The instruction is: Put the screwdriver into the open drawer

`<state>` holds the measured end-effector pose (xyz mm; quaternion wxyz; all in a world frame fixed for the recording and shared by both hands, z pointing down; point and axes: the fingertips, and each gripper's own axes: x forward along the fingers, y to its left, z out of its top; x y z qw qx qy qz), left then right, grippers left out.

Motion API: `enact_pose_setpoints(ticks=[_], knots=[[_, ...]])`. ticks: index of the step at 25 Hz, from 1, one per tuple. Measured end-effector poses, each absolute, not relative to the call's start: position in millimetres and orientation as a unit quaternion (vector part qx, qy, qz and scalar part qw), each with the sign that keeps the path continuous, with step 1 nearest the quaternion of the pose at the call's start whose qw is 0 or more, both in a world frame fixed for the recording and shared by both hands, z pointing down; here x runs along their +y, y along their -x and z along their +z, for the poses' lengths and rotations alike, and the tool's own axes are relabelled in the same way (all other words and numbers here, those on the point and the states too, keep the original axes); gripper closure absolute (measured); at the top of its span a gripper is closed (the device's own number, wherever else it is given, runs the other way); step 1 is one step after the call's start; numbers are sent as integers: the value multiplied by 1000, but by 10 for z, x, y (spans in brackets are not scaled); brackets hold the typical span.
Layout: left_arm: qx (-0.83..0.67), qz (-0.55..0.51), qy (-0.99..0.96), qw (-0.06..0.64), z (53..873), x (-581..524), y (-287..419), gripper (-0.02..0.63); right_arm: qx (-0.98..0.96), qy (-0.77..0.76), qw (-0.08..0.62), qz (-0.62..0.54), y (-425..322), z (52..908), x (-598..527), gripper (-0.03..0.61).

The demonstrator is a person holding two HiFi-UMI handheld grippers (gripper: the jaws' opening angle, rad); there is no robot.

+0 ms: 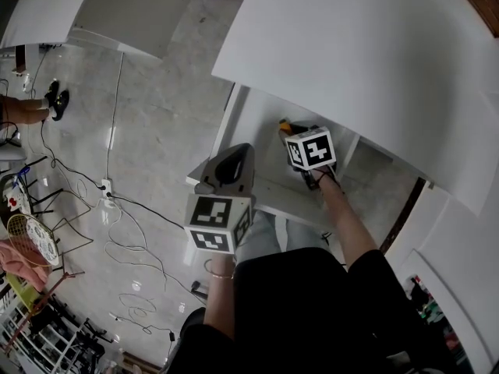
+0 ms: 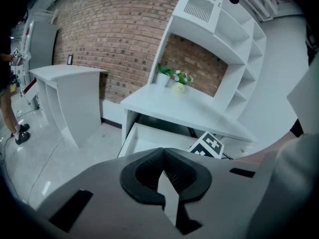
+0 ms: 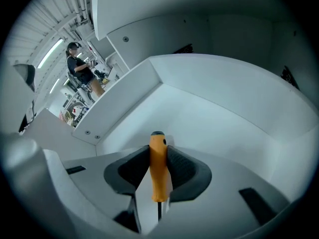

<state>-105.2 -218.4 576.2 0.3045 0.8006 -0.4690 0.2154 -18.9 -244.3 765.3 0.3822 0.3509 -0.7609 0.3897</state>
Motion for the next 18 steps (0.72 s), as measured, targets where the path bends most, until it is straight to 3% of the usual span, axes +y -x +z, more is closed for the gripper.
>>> enact_pose_setpoints(ticks=[16,18], knots=[[-460,215,-805,308,5776,-2196,1020,605,-759,-370,391,366,208,7680,-2445,459],[-460,215,-805,308,5787,-2183,1002,604,-762,-369,388,365,217,7681,-2426,436]])
